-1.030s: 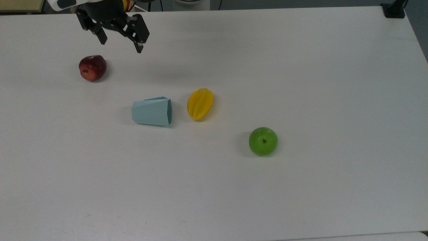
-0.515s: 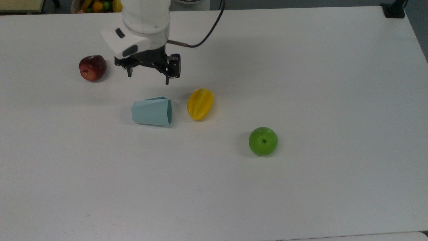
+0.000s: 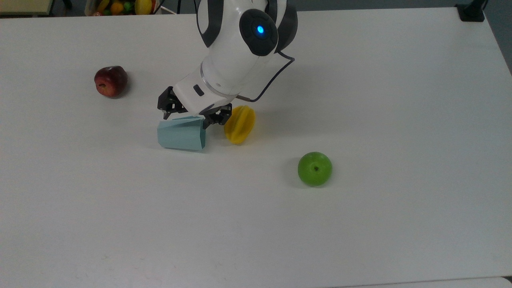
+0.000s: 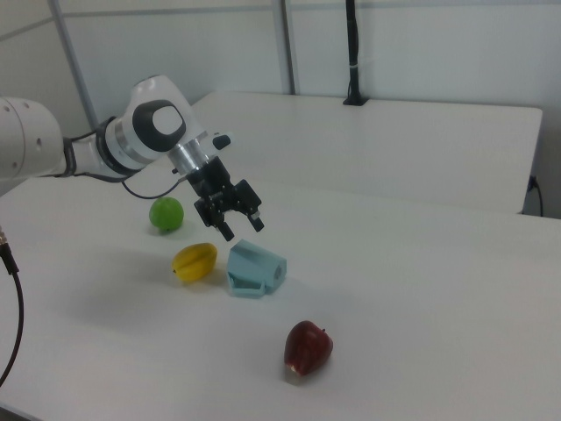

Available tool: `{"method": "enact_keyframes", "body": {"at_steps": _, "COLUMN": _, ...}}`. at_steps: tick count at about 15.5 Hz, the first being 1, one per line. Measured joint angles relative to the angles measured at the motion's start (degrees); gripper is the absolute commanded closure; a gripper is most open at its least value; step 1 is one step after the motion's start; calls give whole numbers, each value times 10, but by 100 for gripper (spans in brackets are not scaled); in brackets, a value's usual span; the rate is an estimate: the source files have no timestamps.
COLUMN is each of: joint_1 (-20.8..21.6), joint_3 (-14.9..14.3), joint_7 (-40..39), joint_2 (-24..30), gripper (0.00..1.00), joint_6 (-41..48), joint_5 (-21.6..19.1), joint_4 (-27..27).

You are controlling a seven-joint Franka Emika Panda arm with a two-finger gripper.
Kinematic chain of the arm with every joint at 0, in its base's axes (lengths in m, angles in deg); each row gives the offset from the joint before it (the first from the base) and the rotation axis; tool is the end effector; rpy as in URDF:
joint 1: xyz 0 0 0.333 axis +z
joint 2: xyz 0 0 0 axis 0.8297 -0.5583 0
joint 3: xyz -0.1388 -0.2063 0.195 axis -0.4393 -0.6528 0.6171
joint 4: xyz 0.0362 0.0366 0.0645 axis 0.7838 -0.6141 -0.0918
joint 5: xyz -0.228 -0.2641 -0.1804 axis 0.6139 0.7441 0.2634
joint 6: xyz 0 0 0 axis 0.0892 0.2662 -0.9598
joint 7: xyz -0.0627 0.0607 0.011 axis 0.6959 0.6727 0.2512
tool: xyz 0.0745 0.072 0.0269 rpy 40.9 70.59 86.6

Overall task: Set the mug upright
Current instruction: 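Grasp the mug's rim edge with the gripper, then rotate the held mug upward so its base rests on the table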

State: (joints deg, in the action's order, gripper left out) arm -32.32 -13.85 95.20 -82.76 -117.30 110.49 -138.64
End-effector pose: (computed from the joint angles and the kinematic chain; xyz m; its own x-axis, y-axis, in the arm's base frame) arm 0.6920 0.0558 0.3820 0.9986 0.0518 -0.0064 0.0482 -0.8665 0.4968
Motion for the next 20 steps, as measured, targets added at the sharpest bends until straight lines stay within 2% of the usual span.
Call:
{"method": "enact_keyframes", "body": {"at_steps": 5, "joint_1": 0, "joint_3": 0, "joint_7": 1, "joint_2": -14, "gripper": 4, "joint_6": -2, "joint_5": 43, "joint_4": -5}}
{"method": "enact_keyframes", "body": {"at_steps": 10, "joint_1": -1, "joint_3": 0, "joint_7": 1, "joint_2": -24, "gripper": 5, "joint_6": -11, "joint_5": 58, "joint_4": -17}}
{"method": "enact_keyframes", "body": {"at_steps": 11, "joint_1": -1, "joint_3": 0, "joint_7": 1, "joint_2": -25, "gripper": 12, "joint_6": -11, "joint_5": 58, "joint_4": -17}}
{"method": "enact_keyframes", "body": {"at_steps": 13, "joint_1": -1, "joint_3": 0, "joint_7": 1, "joint_2": -28, "gripper": 32, "joint_6": -11, "joint_5": 62, "joint_4": -19}}
{"method": "enact_keyframes", "body": {"at_steps": 16, "joint_1": -1, "joint_3": 0, "joint_7": 1, "joint_2": -38, "gripper": 65, "joint_6": -11, "joint_5": 86, "joint_4": -23}}
{"method": "enact_keyframes", "body": {"at_steps": 18, "joint_1": 0, "joint_3": -1, "joint_7": 3, "joint_2": -43, "gripper": 93, "joint_6": -11, "joint_5": 101, "joint_4": -22}}
{"method": "enact_keyframes", "body": {"at_steps": 19, "joint_1": 0, "joint_3": -1, "joint_7": 3, "joint_2": -43, "gripper": 100, "joint_6": -11, "joint_5": 105, "joint_4": -20}}
{"method": "enact_keyframes", "body": {"at_steps": 20, "joint_1": 0, "joint_3": -2, "joint_7": 3, "joint_2": -42, "gripper": 100, "joint_6": -11, "joint_5": 110, "joint_4": -19}}
